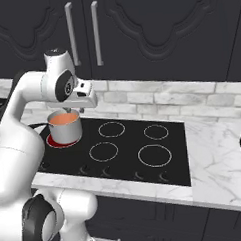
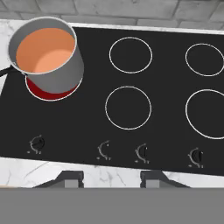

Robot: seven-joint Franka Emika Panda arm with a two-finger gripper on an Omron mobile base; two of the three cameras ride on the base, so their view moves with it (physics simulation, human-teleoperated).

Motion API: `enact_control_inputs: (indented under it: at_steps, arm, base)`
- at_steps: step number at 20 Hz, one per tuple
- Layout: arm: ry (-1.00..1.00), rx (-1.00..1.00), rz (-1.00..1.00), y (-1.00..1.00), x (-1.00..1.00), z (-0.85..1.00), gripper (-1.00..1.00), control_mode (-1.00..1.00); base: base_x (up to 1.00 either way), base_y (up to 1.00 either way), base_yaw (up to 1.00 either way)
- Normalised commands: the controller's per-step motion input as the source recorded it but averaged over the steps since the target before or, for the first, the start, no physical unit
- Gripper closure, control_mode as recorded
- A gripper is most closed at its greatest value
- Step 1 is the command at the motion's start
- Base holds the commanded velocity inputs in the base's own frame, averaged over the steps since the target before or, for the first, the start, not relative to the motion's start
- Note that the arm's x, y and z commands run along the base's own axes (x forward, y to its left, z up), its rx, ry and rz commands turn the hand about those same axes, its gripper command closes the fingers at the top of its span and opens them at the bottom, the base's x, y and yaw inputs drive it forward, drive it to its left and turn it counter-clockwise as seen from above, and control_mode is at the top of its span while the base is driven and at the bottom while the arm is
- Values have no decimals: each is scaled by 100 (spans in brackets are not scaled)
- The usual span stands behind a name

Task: Wait until the marinara sauce is simmered to a deep red color and then turn off the stove.

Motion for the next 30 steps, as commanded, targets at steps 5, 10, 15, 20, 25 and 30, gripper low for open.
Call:
enact_control_inputs:
  at_steps: [5, 10, 15, 20, 25, 30]
  arm:
    - [-3, 0, 0, 0, -22, 0, -100, -100]
    - [-11, 0, 0, 0, -44, 0, -100, -100]
    - [-14, 0, 0, 0, -37, 0, -100, -100]
    - [-3, 0, 0, 0, -4, 0, -100, -100]
    - [0, 0, 0, 0, 0, 0, -100, -100]
    - [0, 0, 0, 0, 0, 0, -100, -100]
  base:
    - [0, 0, 0]
    - [0, 0, 0]
    - [0, 0, 0]
    - [0, 0, 0]
    - [0, 0, 0]
    - [0, 0, 0]
